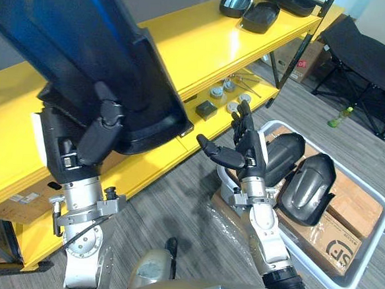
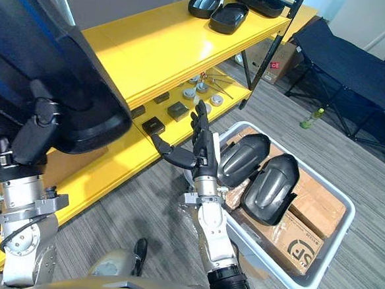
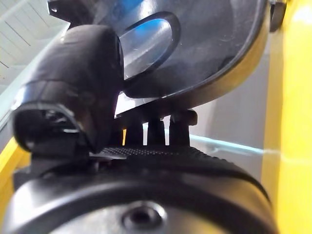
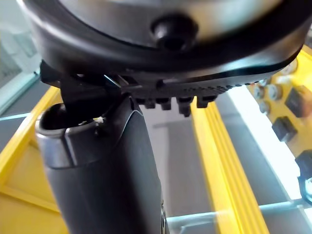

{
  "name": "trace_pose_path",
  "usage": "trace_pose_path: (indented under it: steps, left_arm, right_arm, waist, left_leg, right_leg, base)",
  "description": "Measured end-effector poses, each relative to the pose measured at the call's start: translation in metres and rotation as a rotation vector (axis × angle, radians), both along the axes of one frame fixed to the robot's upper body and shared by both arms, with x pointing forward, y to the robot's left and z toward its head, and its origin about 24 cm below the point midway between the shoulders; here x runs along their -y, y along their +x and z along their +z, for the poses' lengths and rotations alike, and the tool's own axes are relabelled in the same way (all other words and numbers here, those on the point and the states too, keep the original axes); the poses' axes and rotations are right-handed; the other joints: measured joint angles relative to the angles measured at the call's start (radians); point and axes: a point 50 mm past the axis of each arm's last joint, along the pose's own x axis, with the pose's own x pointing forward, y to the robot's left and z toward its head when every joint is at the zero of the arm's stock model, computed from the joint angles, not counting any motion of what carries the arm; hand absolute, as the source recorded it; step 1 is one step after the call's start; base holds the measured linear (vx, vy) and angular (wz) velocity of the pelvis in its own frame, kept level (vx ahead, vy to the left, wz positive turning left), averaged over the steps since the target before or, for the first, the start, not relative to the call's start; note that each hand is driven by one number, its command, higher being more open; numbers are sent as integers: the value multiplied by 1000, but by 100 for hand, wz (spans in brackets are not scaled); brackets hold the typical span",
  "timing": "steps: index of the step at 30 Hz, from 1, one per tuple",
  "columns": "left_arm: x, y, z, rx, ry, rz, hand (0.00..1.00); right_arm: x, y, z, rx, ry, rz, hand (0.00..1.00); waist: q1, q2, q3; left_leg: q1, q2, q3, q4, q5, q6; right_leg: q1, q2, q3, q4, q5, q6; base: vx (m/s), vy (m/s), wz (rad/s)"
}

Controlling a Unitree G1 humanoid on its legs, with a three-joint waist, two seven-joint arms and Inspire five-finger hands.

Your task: Walk over and take three plastic housings, then place them on the shelf

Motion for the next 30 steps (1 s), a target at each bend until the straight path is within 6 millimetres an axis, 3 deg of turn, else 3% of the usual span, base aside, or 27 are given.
trace_pose_path:
  steps: [4, 7, 10, 12, 14, 15, 16, 17, 18, 19, 20, 21, 23, 24, 25, 27, 28, 29, 30]
  left_arm:
    - [2, -5, -5, -26, 7, -24, 0]
    - [2, -6, -4, -10, 11, -6, 0]
    - [1, -8, -1, 27, 24, 36, 0]
    - [-1, -9, 2, 50, 10, 67, 0]
    - [-3, -11, 5, 63, 28, 105, 0]
    - [-6, -11, 7, 70, 49, 133, 0]
    - [-7, -8, 9, 81, 52, 158, 0]
    - [-9, -7, 11, 88, 58, 169, 0]
    - [-12, -5, 14, 98, 81, 191, 0]
    - [-14, -5, 16, 103, 98, 225, 0]
    - [-15, -5, 16, 103, 100, 234, 0]
    - [-17, -5, 17, 106, 111, 260, 0]
    - [-17, -2, 19, 114, 125, 265, 0]
    - [-16, 4, 21, 128, 136, 250, 0]
    - [-16, 5, 22, 131, 140, 245, 0]
    - [-13, 15, 17, 109, 149, 219, 0]
    - [-13, 16, 14, 96, 148, 217, 0]
    - [-14, 17, 10, 73, 148, 218, 0]
    - [-16, 16, 9, 64, 153, 227, 0]
  right_arm:
    - [-5, -4, -1, 16, 40, 86, 100]
    - [-16, -7, 0, 29, 41, 151, 100]
    - [-26, -8, 3, 43, 36, 186, 100]
    - [-31, -9, 4, 45, 38, 194, 100]
    - [-32, -10, 3, 38, 42, 191, 100]
    - [-32, -11, 2, 33, 43, 189, 100]
    - [-30, -10, 3, 41, 40, 183, 100]
    - [-30, -9, 3, 41, 45, 177, 100]
    - [-30, -9, 5, 45, 52, 174, 100]
    - [-31, -7, 7, 56, 51, 182, 100]
    - [-31, -6, 9, 65, 46, 186, 100]
    - [-32, -1, 17, 107, 36, 191, 100]
    - [-29, 8, 32, 180, 7, 182, 100]
    - [-19, 13, 50, 263, -5, 151, 100]
    - [-17, 14, 55, 282, -6, 142, 100]
    - [4, 12, 77, 393, 3, 53, 100]
    - [8, 11, 80, 407, 5, 35, 100]
    - [15, 11, 83, 423, 6, 2, 100]
    - [20, 11, 83, 424, 2, -15, 100]
  waist:
    - [-24, 4, 9]
    - [-26, 26, 20]
    - [-21, 36, 26]
    - [-10, 31, 27]
    - [16, 30, 18]
    - [30, 19, 10]
    - [28, 15, -2]
    - [26, 11, -3]
    - [15, 3, -3]
    - [-2, 10, 0]
    - [-7, 7, -3]
    - [-18, 20, -2]
    - [-21, 24, -4]
    - [-26, 31, -9]
    - [-28, 29, -10]
    - [-56, 34, -11]
    - [-64, 33, -12]
    - [-66, 26, -16]
    - [-63, 5, -31]
  left_leg:
    - [11, -3, 28, -18, -10, -20]
    - [-32, 7, 41, 43, -28, -17]
    - [-98, 40, 73, 220, -102, -6]
    - [-124, 33, 98, 352, -180, 17]
    - [-120, 21, 123, 428, -261, 38]
    - [-105, -7, 126, 416, -297, 45]
    - [-93, -32, 106, 399, -306, 64]
    - [-80, -44, 101, 377, -300, 73]
    - [-45, -67, 82, 327, -293, 83]
    - [-6, -76, 57, 285, -281, 103]
    - [18, -76, 45, 265, -270, 94]
    - [66, -75, 25, 211, -248, 85]
    - [102, -76, -5, 172, -241, 81]
    - [111, -76, -46, 152, -240, 82]
    - [112, -77, -55, 152, -240, 82]
    - [138, -101, -161, 142, -243, 76]
    - [151, -108, -185, 140, -248, 68]
    - [179, -114, -211, 142, -265, 38]
    - [194, -122, -226, 148, -282, 10]
  right_leg:
    - [-21, -23, 35, 47, -95, 19]
    - [-69, -39, 41, 133, -150, 22]
    - [-78, -68, 6, 241, -217, 36]
    - [-63, -117, -9, 323, -283, 70]
    - [-29, -146, -12, 339, -303, 77]
    - [-23, -169, -2, 403, -293, 11]
    - [-109, -219, 35, 578, -201, -113]
    - [-155, -240, 66, 654, -136, -155]
    - [-236, -251, 154, 784, -51, -157]
    - [-290, -220, 215, 859, -72, -134]
    - [-306, -202, 226, 864, -87, -118]
    - [-339, -152, 225, 795, -123, -83]
    - [-370, -96, 229, 650, -144, -51]
    - [-397, -25, 299, 456, -135, -32]
    - [-402, -11, 325, 420, -130, -25]
    - [-425, 60, 517, 280, -87, 44]
    - [-429, 64, 544, 269, -79, 52]
    - [-424, 70, 557, 236, -40, 58]
    - [-411, 72, 535, 168, 77, 24]
  base:
    - [-140, -42, -16]
    - [-168, 28, -2]
    - [-63, 71, 44]
    - [35, 149, 32]
    - [180, 179, 7]
    - [284, 190, 27]
    - [297, 200, 39]
    - [296, 238, 60]
    - [310, 180, 56]
    - [323, 136, 55]
    - [402, 109, 52]
    - [351, 79, 38]
    - [344, 43, 48]
    - [314, -2, 60]
    - [300, -22, 100]
    - [301, -138, 132]
    - [389, -245, 137]
    - [342, -267, 106]
    - [350, -287, 90]
